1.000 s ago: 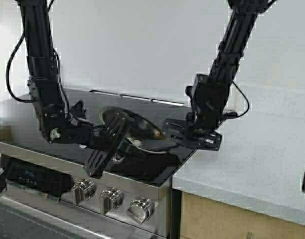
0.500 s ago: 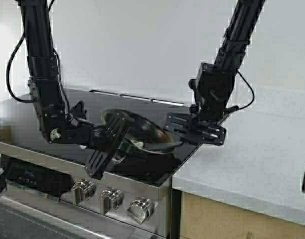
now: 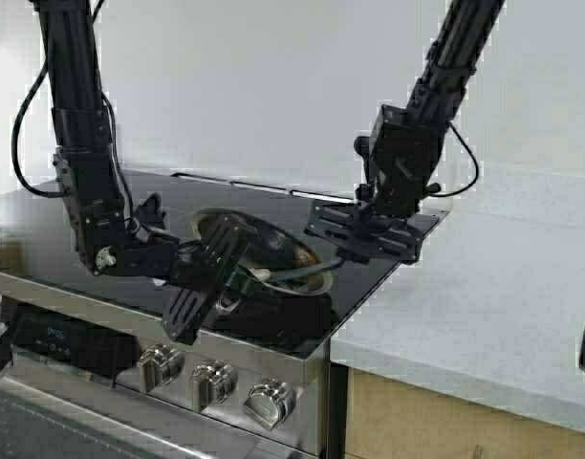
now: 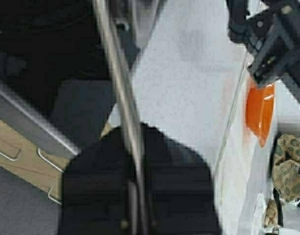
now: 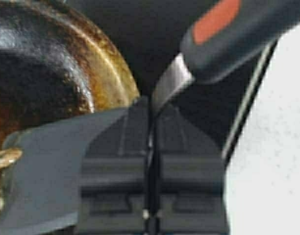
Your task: Add oil to the pan and cook the shrimp and serve it
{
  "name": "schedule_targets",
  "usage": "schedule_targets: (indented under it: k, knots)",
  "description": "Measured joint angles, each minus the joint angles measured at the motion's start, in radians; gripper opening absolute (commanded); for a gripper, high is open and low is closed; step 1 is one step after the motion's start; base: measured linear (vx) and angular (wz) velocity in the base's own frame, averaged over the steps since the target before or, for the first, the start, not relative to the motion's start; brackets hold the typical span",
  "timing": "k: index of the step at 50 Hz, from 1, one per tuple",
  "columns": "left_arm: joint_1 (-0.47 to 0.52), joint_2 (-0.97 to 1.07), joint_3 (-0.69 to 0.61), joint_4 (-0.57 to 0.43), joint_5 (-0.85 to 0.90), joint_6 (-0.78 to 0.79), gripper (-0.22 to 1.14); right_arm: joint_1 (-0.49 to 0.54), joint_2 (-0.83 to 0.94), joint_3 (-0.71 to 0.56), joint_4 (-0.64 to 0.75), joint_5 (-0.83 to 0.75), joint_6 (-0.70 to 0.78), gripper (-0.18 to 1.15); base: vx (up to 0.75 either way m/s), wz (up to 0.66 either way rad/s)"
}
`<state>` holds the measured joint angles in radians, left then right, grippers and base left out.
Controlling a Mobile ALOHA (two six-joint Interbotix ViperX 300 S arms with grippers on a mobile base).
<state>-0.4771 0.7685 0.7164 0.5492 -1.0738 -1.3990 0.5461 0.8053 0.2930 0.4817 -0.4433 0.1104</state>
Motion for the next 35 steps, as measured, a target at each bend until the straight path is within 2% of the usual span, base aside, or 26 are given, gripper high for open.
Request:
schedule_targets:
  k: [35]
  knots:
    - [0.0, 0.0, -0.009, 0.014, 0.0, -0.02, 0.02, 0.028, -0.044, -0.107, 0.0, 0.08, -0.046, 0.09, 0.0, 0.0]
